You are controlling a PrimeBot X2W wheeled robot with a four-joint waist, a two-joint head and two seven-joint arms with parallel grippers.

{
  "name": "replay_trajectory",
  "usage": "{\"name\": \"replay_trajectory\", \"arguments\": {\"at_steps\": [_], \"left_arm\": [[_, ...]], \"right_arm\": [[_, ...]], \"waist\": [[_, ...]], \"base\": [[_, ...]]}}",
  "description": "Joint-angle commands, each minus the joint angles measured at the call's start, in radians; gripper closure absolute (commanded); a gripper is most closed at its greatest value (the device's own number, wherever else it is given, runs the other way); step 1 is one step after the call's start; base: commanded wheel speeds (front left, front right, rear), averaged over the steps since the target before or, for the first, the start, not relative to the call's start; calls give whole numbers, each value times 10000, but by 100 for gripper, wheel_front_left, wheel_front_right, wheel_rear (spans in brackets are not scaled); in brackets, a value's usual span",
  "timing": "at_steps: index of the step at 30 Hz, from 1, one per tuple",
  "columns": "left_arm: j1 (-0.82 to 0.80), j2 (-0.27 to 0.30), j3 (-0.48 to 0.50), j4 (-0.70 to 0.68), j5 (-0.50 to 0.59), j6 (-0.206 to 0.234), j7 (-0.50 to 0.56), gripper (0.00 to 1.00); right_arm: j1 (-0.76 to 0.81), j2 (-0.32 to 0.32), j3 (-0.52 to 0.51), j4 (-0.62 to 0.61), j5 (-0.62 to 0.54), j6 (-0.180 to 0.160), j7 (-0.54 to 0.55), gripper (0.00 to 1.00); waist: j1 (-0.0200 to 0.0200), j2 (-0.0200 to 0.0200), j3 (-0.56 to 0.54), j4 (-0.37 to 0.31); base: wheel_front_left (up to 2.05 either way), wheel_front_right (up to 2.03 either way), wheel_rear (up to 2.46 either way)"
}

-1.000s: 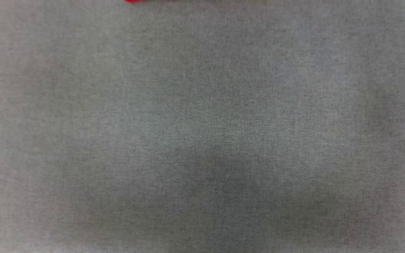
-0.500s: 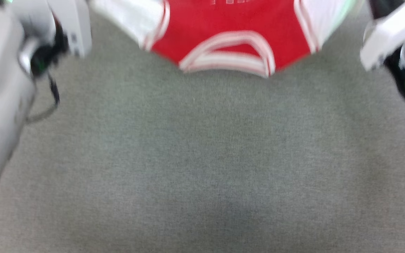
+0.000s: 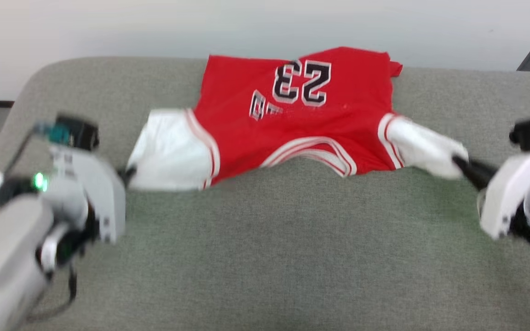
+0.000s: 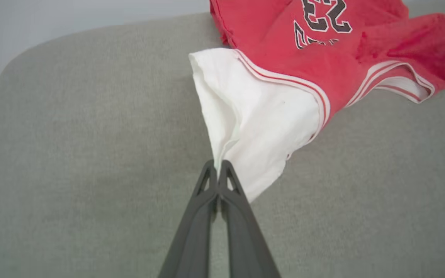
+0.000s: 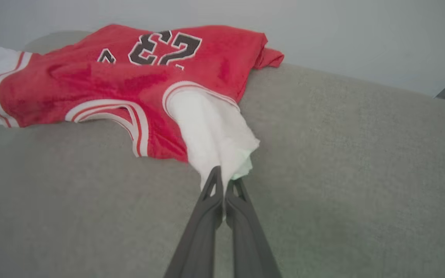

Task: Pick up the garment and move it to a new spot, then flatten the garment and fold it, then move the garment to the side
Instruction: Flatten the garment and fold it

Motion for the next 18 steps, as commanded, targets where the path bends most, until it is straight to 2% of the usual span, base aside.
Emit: {"name": "replay_trajectory", "arguments": {"at_steps": [1, 6, 18], "left_arm": [[253, 113, 9, -189, -34, 121, -19, 100], [1857, 1077, 83, -1884, -419, 983, -208, 100], [4110, 2753, 372, -4357, -1177, 2200, -635, 100]], "right_arm": [[233, -56, -25, -93, 10, -16, 134, 100], [1742, -476, -367, -1069, 256, -16, 1332, 100], [4799, -1507, -1314, -3756, 1131, -16, 4699, 100]], "waist": [[0, 0, -36, -1], [0, 0, -47, 14], [0, 0, 13, -5]], "base": [[0, 0, 0], [0, 0, 0], [0, 0, 0]]}}
